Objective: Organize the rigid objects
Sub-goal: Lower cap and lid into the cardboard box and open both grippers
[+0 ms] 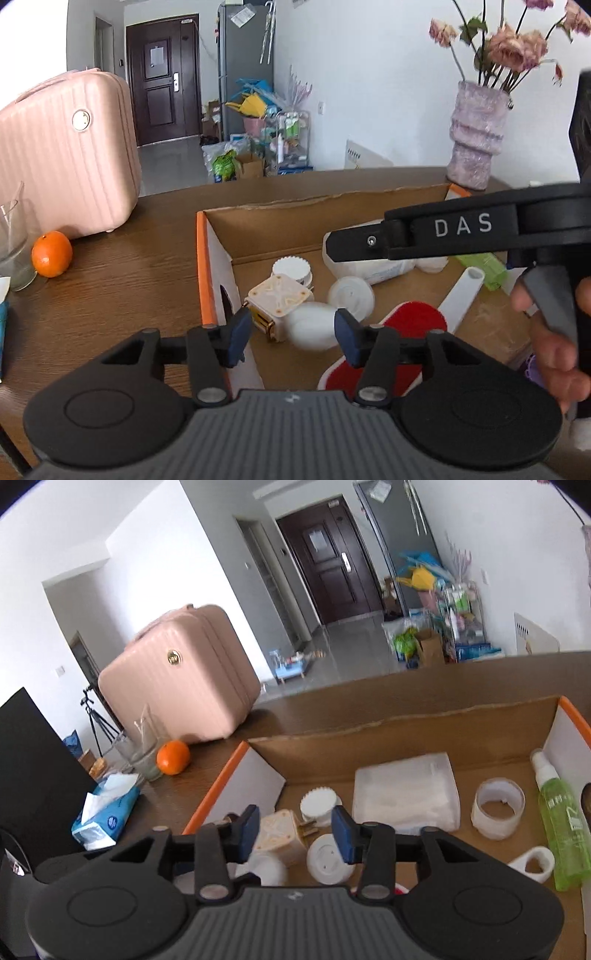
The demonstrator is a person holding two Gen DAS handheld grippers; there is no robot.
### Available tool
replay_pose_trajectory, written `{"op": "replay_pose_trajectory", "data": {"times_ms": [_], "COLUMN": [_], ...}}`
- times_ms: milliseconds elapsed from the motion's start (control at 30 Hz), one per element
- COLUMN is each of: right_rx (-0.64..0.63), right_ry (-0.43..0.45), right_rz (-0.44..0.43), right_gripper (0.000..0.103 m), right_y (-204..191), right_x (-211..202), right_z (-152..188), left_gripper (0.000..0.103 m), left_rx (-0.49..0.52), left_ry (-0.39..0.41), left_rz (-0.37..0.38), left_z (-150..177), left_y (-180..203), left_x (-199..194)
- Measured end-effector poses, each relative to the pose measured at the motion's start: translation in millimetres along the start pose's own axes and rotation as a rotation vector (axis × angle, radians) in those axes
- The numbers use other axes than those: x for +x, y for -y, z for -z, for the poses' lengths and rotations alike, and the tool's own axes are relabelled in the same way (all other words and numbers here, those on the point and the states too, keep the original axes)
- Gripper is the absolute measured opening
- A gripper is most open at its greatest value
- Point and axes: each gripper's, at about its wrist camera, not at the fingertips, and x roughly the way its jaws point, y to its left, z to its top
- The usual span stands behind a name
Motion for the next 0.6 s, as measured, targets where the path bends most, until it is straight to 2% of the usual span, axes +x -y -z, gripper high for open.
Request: {"op": "replay_pose_trajectory", "data": {"times_ms": [33,200,233,300,400,500,600], "right_rx": [-0.007,-0.002,0.000,-0.003,-0.026,-0.056,-0.121], "right_ry": [0.012,0.031,0.032,0.032,0.048,0.076,0.101], "right_rz": [0.004,0.025,0.029,0.035,0.046,0.073,0.103], "right_gripper": [0.052,0.053,0.055,0.056,0.058,0.065,0.069], "right_y": [-0.2,8.2,9.5,12.4,16.1,20.2,17.7], "right_x": [-1.3,-17.0,-22.0,-35.8,-66.7,-107.5,-149.9], "right_z": [1.2,-1.9,-2.3,-1.4,3.9,11.4,25.0], "left_gripper": [0.057,0.059,0.063,0.065,0.068,0.073,0.076], "left_rx": [-0.008,-0.033,-0.035,-0.038,-0.046,-0.052,-0.062], "left_ry": [0.006,0.032,0.032,0.040,0.056,0.092,0.114], "left_rz": [-0.003,-0.014,-0.032,-0.058,-0.064,-0.095,-0.093], "left_z": [0.3,-5.4,-6.6,-7.7,-5.4,0.9,9.6], "left_y": [-1.7,-6.2,-5.2,-2.4,1.2,7.5,16.5], "left_x": [-3.4,-20.5,-25.3,-37.9,-65.9,-98.0,-130.2]}}
